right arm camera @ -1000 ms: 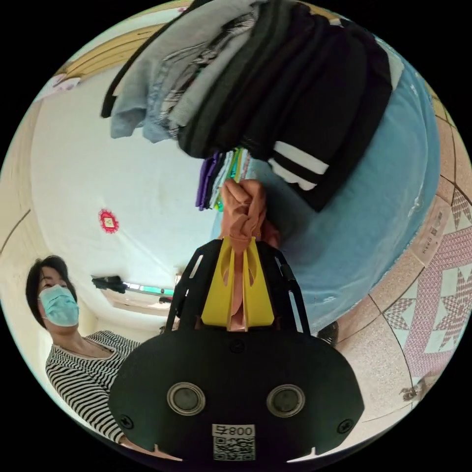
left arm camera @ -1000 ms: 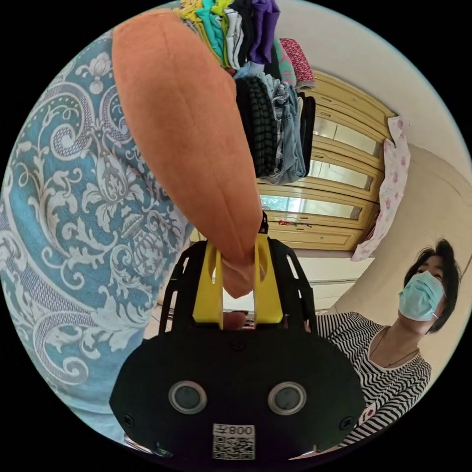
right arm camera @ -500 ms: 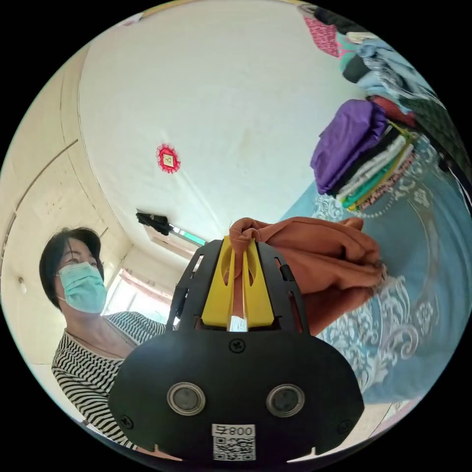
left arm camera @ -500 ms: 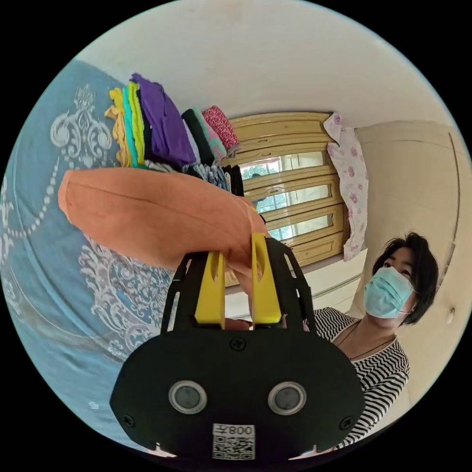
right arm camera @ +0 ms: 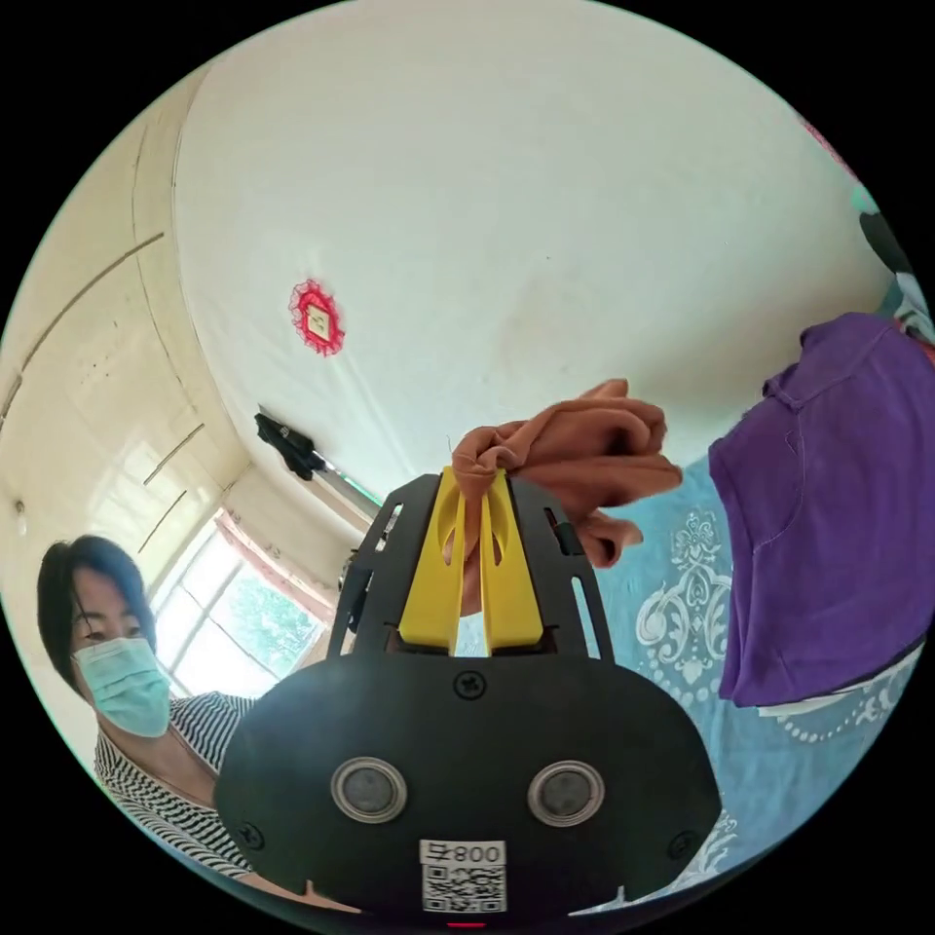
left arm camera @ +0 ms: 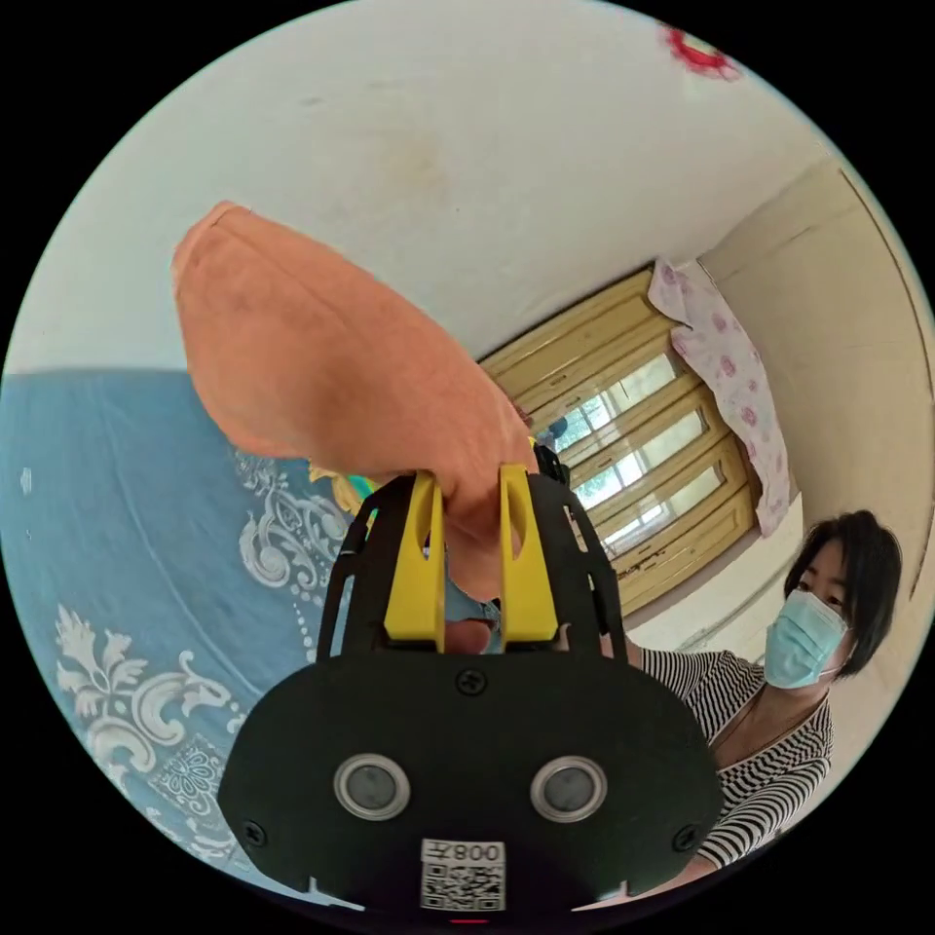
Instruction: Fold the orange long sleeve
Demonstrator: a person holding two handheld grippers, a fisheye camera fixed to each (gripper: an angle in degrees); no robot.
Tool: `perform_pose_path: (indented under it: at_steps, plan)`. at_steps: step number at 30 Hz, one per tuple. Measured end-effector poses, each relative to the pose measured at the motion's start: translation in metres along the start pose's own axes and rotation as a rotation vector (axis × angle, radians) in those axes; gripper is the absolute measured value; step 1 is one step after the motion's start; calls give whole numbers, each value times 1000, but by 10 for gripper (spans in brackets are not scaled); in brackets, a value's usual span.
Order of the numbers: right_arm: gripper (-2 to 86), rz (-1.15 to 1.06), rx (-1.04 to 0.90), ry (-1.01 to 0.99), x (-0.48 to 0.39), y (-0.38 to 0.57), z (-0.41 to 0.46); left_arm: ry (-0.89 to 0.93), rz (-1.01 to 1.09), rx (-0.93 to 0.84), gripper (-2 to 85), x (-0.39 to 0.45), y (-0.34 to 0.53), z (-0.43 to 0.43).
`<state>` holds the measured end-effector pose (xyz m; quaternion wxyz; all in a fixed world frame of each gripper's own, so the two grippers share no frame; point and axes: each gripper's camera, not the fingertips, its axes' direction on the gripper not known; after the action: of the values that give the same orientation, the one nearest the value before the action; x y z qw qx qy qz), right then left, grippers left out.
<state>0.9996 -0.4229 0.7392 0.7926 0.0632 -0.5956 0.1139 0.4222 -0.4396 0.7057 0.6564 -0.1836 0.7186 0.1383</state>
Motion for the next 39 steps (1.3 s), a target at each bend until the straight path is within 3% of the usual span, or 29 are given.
perform_pose_path:
  at_steps: [2,4,6,18,22,26,29,34,36,39]
  plan:
    - [27,75,-73,131,35,9,38,-46,-261,-44,101,-90,37,7]
    - [28,152,-181,275,67,23,76,-106,-381,-100,103,-132,64,8]
    - [26,152,-299,407,85,41,113,-62,-353,-82,103,-140,76,6]
    - [60,-29,-238,581,35,49,150,-190,-200,13,96,-83,108,-45]
    - [37,-102,-184,651,-4,53,168,-277,-62,-7,79,-45,108,-29]
    - [20,-212,-182,824,-46,49,212,-522,-13,-54,40,-28,114,-3]
    - [11,-288,-170,953,-71,49,236,-544,15,-81,14,-24,122,5]
    - [2,-294,-81,950,-99,52,241,-658,131,-129,3,2,139,17]
    - [2,-320,-121,885,-104,49,259,-720,182,-136,2,13,148,24]
    - [2,-328,-265,962,-91,41,303,-814,248,-142,2,31,165,33]
